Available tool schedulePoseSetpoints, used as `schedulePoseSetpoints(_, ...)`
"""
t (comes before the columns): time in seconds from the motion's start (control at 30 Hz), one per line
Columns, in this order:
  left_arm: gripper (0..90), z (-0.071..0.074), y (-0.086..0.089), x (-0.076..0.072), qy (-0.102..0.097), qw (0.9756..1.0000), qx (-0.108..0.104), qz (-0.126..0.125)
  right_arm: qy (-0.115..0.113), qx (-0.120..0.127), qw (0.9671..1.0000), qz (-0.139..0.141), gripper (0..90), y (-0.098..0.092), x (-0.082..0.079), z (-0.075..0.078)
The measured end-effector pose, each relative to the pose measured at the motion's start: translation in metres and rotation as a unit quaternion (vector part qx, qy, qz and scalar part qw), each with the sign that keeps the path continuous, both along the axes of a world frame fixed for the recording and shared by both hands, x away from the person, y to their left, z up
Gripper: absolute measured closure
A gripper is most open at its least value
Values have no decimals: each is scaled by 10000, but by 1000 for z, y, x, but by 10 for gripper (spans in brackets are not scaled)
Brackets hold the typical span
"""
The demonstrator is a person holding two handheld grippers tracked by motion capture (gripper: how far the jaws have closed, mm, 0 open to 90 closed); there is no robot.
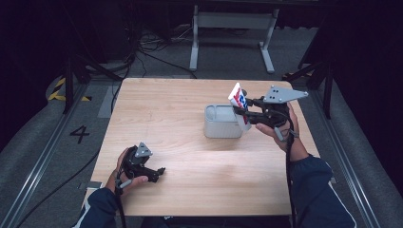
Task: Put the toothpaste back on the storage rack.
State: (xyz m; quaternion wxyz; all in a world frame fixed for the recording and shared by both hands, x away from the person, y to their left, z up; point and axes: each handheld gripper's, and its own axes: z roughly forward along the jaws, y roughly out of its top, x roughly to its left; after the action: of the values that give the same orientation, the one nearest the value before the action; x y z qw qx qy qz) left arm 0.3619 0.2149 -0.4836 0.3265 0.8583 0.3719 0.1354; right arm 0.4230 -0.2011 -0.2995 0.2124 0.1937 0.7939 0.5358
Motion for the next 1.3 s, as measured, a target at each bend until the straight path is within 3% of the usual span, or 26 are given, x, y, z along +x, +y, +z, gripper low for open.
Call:
schedulePoseSetpoints(0.63,6,0,0,0,-9,10000,-13,9,99,120,9998,-79,625,22,32,-4)
schedulePoseSetpoints(1.3,6,1,0,0,-26,10000,34,6,304,80,9990,-308,622,37,62,-27)
